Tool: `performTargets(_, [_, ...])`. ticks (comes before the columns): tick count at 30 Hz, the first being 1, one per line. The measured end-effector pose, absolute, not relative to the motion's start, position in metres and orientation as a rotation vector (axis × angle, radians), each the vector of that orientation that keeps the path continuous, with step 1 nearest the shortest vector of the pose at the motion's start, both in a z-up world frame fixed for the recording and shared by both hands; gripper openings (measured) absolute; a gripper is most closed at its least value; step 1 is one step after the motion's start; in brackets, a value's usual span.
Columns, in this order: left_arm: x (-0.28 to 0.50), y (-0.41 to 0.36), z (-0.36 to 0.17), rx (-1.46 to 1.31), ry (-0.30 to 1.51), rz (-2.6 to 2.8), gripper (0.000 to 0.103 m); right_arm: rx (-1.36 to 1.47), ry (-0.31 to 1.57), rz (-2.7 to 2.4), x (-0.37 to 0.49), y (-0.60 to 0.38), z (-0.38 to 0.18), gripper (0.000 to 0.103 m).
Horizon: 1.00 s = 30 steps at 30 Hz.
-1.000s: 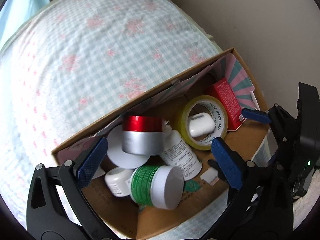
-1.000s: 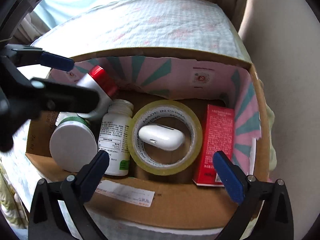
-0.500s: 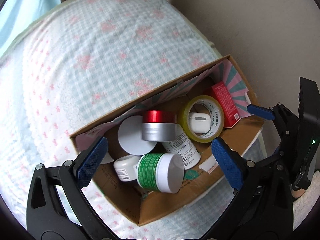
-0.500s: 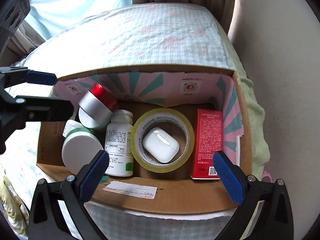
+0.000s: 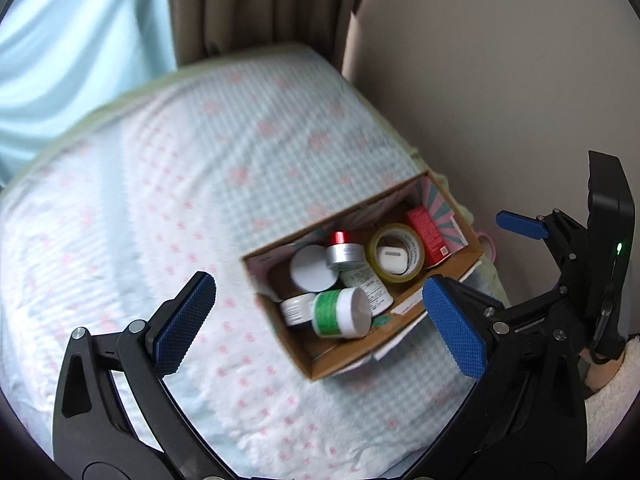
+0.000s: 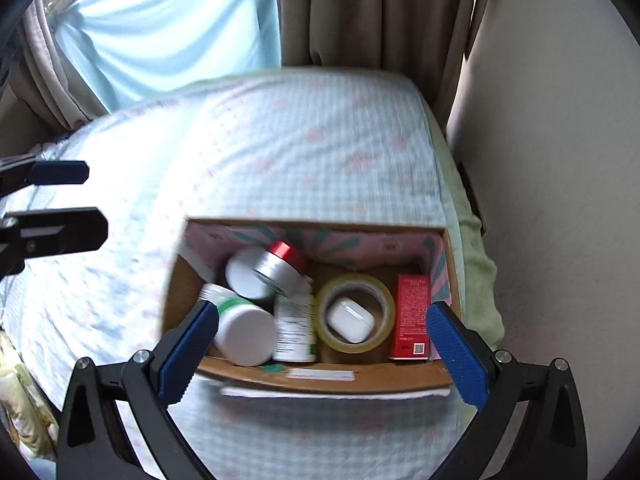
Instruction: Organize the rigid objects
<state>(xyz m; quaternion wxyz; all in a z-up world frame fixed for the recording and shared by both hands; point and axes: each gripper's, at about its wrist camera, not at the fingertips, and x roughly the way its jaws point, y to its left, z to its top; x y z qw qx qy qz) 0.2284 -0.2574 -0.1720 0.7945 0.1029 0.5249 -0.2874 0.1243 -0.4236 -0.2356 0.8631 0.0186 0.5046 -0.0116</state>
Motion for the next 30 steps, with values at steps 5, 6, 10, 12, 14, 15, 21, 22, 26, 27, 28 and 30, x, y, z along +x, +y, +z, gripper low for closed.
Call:
performTargets(5, [0.197,-0.2,-0.112,0.207,1.017,-0.522,0.103,0.103,0.992,-0.035,0.106,-0.379,-0.172,0.103])
performTargets(6, [0.191,-0.188,-0.102,0.203,0.997,-0.501,0.103,0.108,0.981,-0.034,0.101,-0.373,-0.162,0.103])
performTargets(10, [0.163,-0.141,-0.067,0.154,0.933,-0.409,0.103,0.115,0.921,-0.029,0.087,-0.336,-0.119,0.103])
performTargets(12, [0.149,-0.116,-0.053,0.115,0.898,-0.362,0.103,0.119,0.887,-0.024,0.079,-0.32,-0.099,0.103])
performTargets(14, [0.135,-0.091,-0.04,0.083,0.853,-0.31,0.103,0.116,0.842,-0.021,0.069,-0.301,-0.077,0.103])
performTargets(15, [0.128,-0.079,-0.035,0.074,0.834,-0.282,0.103,0.112,0.824,-0.019,0.064,-0.294,-0.07,0.103])
performTargets(21, [0.092,-0.032,-0.015,0.071,0.752,-0.185,0.103,0.047,0.735,-0.009,0.037,-0.25,-0.045,0.103])
performTargets(22, [0.086,-0.027,-0.014,0.074,0.74,-0.172,0.103,0.042,0.73,-0.012,0.033,-0.246,-0.045,0.103])
performTargets(26, [0.069,-0.009,-0.009,0.069,0.711,-0.155,0.103,0.036,0.721,-0.024,0.021,-0.24,-0.046,0.103])
performTargets(27, [0.065,-0.006,-0.008,0.065,0.707,-0.155,0.103,0.039,0.72,-0.026,0.019,-0.239,-0.045,0.103])
performTargets(28, [0.062,-0.004,-0.007,0.062,0.704,-0.156,0.103,0.037,0.716,-0.031,0.017,-0.238,-0.044,0.103])
performTargets(30, [0.058,-0.003,-0.007,0.057,0.701,-0.16,0.103,0.035,0.712,-0.038,0.013,-0.238,-0.044,0.103])
